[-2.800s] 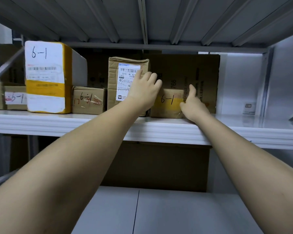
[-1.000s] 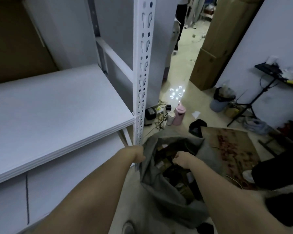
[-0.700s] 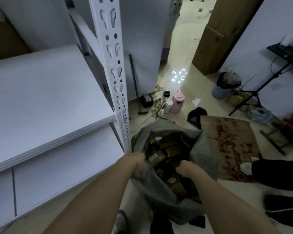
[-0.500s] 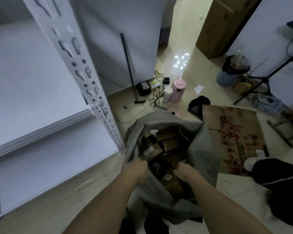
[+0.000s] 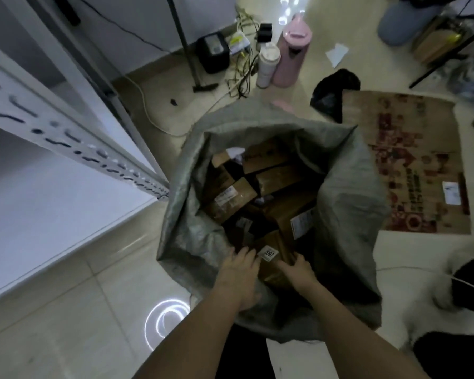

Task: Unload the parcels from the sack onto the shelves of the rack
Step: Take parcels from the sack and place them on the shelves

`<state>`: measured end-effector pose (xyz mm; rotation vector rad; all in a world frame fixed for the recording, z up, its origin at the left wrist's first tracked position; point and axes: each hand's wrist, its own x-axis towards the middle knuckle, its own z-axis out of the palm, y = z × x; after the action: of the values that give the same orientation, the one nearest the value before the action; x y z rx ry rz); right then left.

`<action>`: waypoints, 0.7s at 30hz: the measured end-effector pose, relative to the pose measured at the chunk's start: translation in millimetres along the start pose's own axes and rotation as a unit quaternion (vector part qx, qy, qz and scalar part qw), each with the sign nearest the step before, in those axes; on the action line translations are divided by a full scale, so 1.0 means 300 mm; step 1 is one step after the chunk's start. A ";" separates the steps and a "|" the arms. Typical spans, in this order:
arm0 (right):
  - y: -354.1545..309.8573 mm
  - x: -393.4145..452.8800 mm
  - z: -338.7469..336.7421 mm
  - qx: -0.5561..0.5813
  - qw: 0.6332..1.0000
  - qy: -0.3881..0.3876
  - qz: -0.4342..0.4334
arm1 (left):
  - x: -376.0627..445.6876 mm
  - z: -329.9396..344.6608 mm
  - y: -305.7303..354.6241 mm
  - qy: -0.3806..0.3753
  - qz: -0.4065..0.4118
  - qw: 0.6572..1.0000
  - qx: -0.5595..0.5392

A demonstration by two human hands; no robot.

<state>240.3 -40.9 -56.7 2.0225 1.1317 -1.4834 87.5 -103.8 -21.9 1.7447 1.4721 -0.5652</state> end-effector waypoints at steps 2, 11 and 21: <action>0.039 0.049 0.008 0.044 0.999 -0.011 0.015 | 0.043 0.026 0.009 -0.014 0.021 0.999 0.023; 0.114 0.098 -0.017 0.133 0.985 -0.088 0.058 | 0.046 0.093 -0.013 -0.101 -0.042 0.994 -0.008; 0.166 0.105 0.001 0.242 0.964 -0.043 0.099 | 0.049 0.123 0.012 -0.128 -0.114 0.982 -0.085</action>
<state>282.9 -59.2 -93.2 2.2680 0.5421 -1.8522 99.6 -123.8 -54.3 1.3282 1.4974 -0.7302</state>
